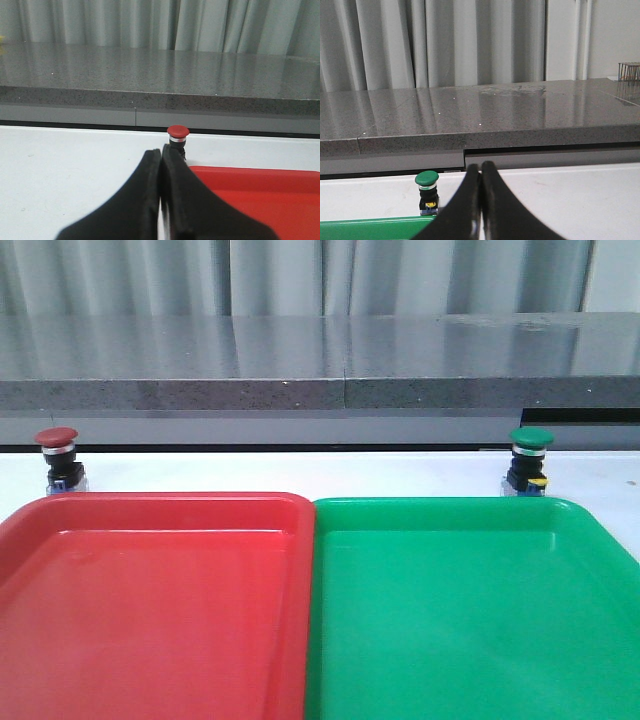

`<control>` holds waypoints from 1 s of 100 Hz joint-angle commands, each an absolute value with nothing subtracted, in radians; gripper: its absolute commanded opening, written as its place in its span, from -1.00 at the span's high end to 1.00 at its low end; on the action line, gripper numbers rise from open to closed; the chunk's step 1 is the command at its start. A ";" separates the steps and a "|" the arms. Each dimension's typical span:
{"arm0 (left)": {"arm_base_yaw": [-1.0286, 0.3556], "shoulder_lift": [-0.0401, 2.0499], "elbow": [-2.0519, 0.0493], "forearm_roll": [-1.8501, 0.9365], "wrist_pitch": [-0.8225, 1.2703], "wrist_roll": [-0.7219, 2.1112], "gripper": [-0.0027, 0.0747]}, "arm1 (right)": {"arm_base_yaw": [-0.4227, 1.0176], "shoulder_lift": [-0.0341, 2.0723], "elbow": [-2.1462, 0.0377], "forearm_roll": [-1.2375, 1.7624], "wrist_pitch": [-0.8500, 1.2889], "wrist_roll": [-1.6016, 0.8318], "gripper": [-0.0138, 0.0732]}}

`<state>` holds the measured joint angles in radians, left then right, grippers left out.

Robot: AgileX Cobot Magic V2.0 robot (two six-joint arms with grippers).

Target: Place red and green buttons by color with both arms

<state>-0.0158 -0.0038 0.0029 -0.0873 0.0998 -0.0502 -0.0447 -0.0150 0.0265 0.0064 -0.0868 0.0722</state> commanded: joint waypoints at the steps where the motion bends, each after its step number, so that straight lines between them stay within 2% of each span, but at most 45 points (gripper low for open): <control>1: -0.015 -0.038 0.013 -0.090 0.024 -0.056 0.98 | -0.050 -0.032 0.008 0.000 -0.171 0.075 0.83; 28: -0.015 -0.035 -0.020 -0.090 0.024 -0.056 0.99 | -0.050 -0.032 0.008 0.000 -0.171 0.075 0.83; 51: -0.015 0.054 -0.143 -0.099 0.051 -0.056 0.99 | -0.050 -0.032 0.008 0.000 -0.171 0.075 0.83; 82: -0.015 0.344 -0.378 -0.098 0.130 -0.052 0.98 | -0.050 -0.032 0.008 0.000 -0.171 0.075 0.83; 100: -0.015 0.561 -0.541 -0.093 0.311 -0.050 0.97 | -0.050 -0.032 0.008 0.000 -0.171 0.075 0.83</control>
<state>-0.0158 0.4592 -0.4400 -0.0893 0.2908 -0.0502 -0.0447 -0.0150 0.0265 0.0064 -0.0884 0.0722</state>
